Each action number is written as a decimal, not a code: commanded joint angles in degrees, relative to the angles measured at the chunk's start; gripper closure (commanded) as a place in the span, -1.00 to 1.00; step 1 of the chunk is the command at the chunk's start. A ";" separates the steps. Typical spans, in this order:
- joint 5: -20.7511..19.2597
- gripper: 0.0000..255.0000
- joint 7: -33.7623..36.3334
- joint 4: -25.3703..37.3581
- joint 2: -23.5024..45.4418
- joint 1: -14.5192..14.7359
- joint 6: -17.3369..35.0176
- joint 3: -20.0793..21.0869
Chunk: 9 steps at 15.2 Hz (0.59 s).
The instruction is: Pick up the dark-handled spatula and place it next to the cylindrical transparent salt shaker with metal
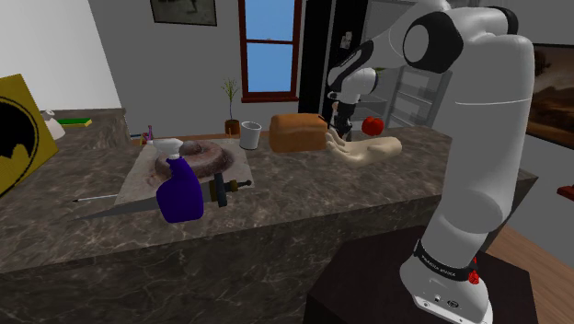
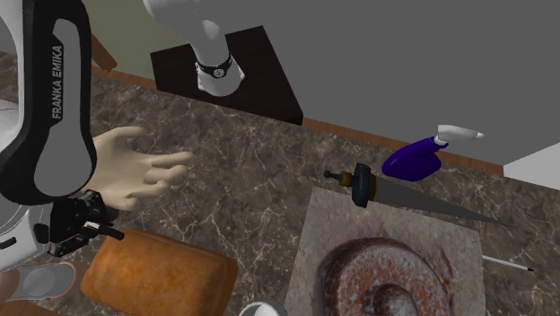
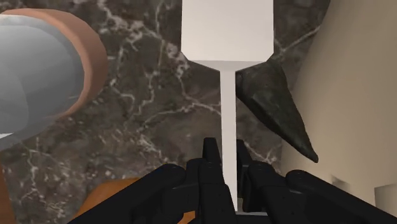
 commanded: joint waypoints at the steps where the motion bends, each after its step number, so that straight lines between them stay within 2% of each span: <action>1: 0.64 1.00 -0.33 -0.86 1.24 -0.14 1.13 0.30; 7: 1.44 1.00 -0.97 -1.39 2.12 -0.38 2.55 0.61; 8: 1.44 -1.00 -0.97 -1.39 2.12 -0.38 2.55 0.61; 9: 2.47 -1.00 -5.50 -0.84 1.65 -2.15 1.14 0.77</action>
